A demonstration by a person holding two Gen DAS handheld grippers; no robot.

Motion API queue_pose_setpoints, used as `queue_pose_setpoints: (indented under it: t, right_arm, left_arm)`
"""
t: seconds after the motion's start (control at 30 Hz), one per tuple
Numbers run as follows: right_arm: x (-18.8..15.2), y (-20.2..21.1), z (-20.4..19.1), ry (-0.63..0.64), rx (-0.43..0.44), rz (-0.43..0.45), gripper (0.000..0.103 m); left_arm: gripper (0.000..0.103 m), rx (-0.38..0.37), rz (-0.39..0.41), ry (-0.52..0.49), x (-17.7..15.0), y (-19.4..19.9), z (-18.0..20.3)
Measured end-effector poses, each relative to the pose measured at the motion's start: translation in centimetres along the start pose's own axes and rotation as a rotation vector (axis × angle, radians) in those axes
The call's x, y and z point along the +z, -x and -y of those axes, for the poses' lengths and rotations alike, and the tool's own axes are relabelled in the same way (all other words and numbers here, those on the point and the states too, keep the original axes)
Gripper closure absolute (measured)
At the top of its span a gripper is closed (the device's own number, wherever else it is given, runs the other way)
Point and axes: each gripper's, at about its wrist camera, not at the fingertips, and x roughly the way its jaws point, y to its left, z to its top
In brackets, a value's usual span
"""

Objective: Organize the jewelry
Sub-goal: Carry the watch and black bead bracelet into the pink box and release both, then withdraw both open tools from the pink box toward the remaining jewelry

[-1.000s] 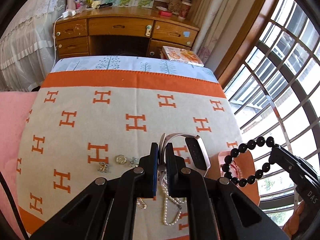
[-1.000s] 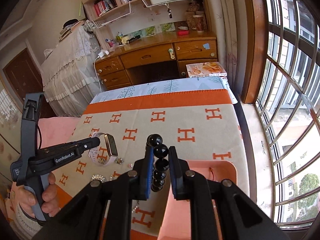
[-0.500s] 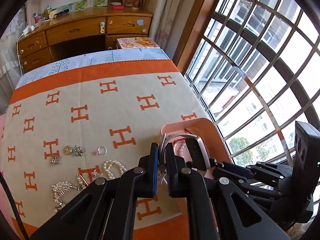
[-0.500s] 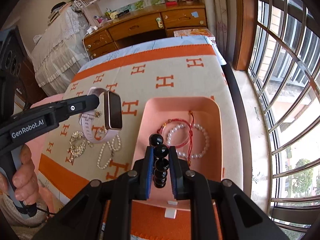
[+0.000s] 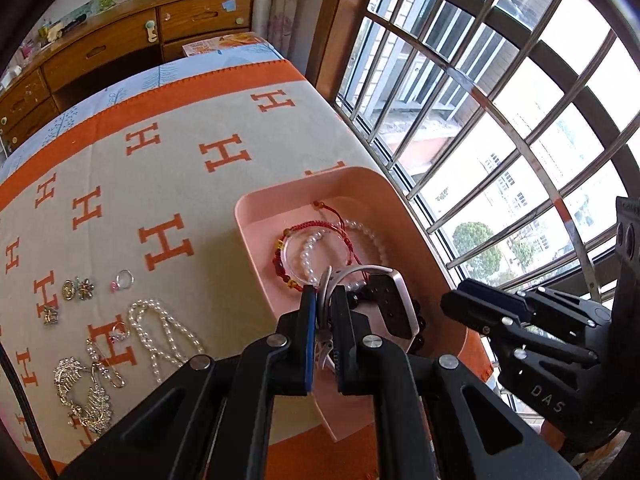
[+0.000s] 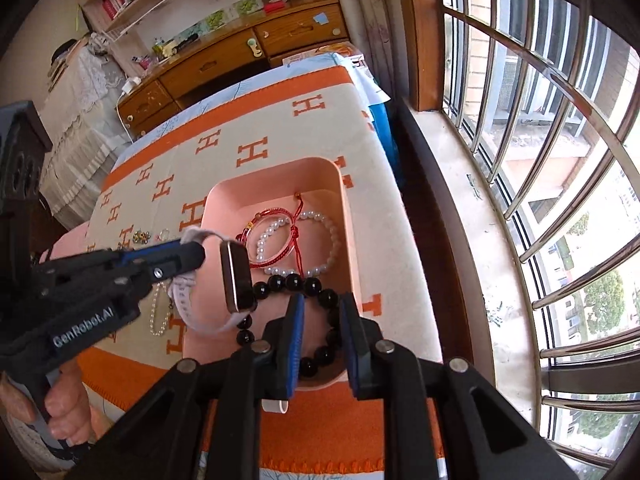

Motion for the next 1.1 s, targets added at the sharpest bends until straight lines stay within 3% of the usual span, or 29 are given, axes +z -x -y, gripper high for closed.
queue_pose_setpoints:
  t: [0.23, 0.27, 0.33, 0.4, 0.7, 1.1]
  right_arm:
    - [0.3, 1.7, 1.6, -0.068, 0.012, 0.089, 0.084]
    - [0.3, 1.7, 1.7, -0.071, 0.017, 0.091, 0.084]
    - [0.3, 1.6, 1.7, -0.075, 0.025, 0.090, 0.084]
    - [0.2, 1.5, 1.6, -0.074, 0.027, 0.090, 0.084]
    - [-0.5, 0.4, -0.1, -0.032, 0.059, 0.068, 0.084]
    - [-1.7, -0.7, -4.6, 0.084, 0.098, 0.038, 0.084]
  left_arm:
    - [0.094, -0.010, -0.073, -0.049, -0.8, -2.8, 1.9]
    - [0.091, -0.012, -0.078, -0.053, -0.8, -3.1, 2.1]
    - [0.071, -0.008, -0.076, -0.046, -0.7, -3.3, 2.0]
    - [0.062, 0.002, -0.059, -0.032, -0.6, -3.0, 1.7]
    - [0.062, 0.003, 0.021, 0.040, -1.0, 0.6, -1.2]
    - [0.055, 0.193, 0.135, 0.102, -5.4, 4.7, -5.8]
